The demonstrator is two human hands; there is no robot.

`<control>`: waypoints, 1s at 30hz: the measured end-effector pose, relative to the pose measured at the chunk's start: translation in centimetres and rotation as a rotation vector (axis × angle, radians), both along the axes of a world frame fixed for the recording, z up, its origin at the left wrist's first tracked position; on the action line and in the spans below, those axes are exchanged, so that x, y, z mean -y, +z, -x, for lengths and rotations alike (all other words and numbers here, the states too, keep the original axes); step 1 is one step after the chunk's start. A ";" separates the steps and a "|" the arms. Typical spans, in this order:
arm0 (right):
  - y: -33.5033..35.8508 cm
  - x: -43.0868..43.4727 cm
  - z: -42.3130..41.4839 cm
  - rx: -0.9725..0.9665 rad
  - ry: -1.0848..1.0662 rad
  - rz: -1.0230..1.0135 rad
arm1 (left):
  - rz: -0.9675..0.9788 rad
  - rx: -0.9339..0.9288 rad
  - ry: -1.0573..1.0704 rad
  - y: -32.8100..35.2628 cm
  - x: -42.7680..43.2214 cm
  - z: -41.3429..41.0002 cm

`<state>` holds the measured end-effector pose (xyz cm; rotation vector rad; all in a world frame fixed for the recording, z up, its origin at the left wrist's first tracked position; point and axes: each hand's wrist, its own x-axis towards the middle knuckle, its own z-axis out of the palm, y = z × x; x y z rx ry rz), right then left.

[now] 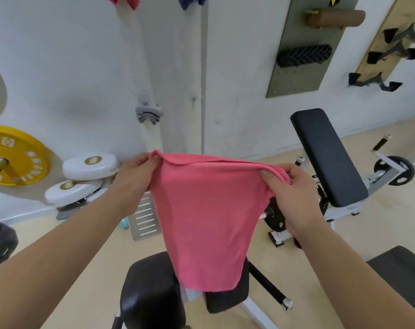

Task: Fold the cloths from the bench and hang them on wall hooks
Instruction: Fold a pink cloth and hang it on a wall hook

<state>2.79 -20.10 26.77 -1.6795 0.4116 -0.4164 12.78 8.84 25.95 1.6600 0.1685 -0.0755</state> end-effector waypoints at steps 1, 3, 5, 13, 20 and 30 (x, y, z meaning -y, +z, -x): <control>0.5 -0.3 -0.9 0.023 0.003 -0.017 | 0.019 0.016 -0.006 0.7 -0.3 -0.6; 0.9 -0.6 -2.1 0.059 0.017 -0.038 | 0.023 0.056 -0.030 1.6 -0.7 -1.1; 0.6 -0.8 -2.5 0.080 0.038 -0.032 | 0.031 0.101 -0.037 1.7 -1.2 -1.0; -7.4 0.3 2.5 -0.135 0.321 0.157 | -0.161 0.044 -0.035 -6.2 -3.7 5.9; -16.4 -0.7 10.5 -0.508 0.615 0.189 | -0.356 -0.159 -0.124 -16.5 -6.8 18.0; -19.8 -1.7 14.2 -0.737 0.759 0.019 | -0.471 -0.267 -0.110 -18.6 -8.9 24.2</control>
